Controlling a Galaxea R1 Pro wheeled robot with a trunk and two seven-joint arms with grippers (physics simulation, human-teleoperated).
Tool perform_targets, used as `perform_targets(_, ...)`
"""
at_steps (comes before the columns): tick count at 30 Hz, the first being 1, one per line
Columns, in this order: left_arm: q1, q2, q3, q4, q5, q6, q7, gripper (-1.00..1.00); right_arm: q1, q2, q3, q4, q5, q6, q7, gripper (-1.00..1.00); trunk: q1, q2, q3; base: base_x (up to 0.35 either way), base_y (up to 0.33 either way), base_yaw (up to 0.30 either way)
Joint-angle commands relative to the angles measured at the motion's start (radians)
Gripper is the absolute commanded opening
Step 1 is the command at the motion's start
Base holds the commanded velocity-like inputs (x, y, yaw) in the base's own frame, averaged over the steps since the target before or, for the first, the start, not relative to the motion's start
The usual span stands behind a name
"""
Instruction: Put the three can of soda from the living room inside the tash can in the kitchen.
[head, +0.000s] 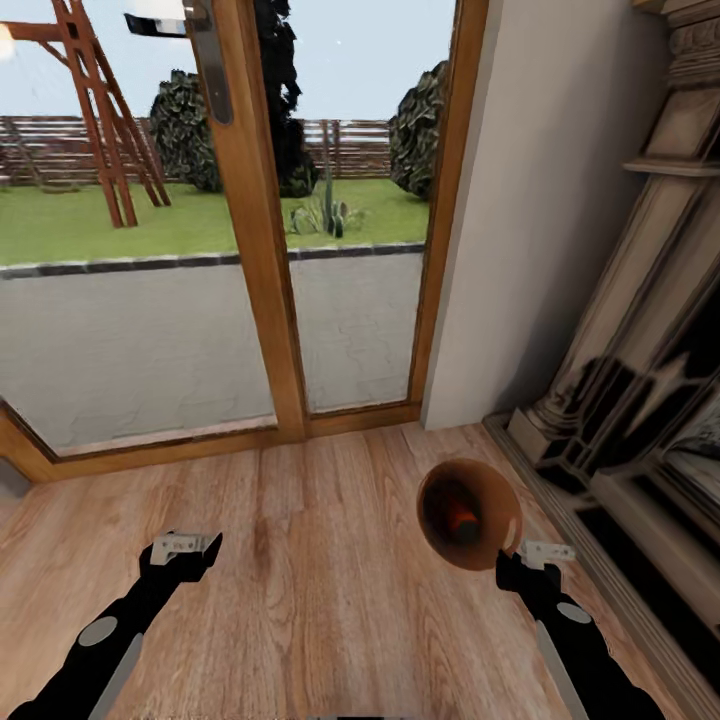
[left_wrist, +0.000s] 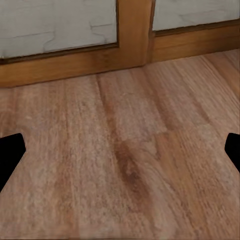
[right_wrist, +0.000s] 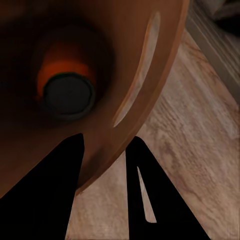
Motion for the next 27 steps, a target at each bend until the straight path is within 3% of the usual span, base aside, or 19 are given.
perform_targets(1,0.000,-0.001,0.000,0.000,0.000,0.000,0.003,1.00,0.000,0.000,0.000,-0.001,0.001,-0.005,0.002,-1.00,0.000,0.000,0.000,0.000,0.000,0.236)
perform_targets(27,0.000,-0.009,-0.001,0.016,-0.003,-0.002,0.010,1.00,0.000,0.000,0.003,0.031,0.009,-0.016,0.004,-1.00,0.000,0.000,0.000,0.000,0.000,0.244)
